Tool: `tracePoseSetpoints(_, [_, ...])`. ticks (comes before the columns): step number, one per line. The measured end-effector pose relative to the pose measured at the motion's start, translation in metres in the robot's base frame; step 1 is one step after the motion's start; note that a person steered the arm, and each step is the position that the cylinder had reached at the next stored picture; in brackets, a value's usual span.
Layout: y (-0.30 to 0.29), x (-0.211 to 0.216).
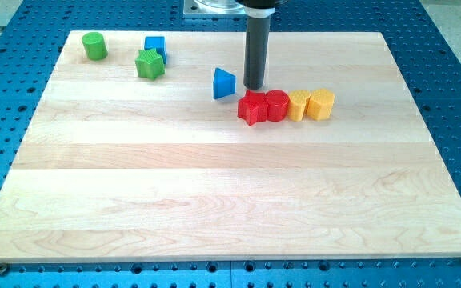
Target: Place the blue triangle diagonally bottom right to the blue cube
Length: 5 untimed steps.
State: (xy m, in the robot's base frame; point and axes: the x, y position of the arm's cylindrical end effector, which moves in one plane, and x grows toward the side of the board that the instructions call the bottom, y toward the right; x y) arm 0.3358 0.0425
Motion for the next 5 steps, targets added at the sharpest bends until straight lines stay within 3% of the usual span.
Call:
tracePoseSetpoints(2, [-0.022,0.034])
tracePoseSetpoints(5, [-0.103,0.032])
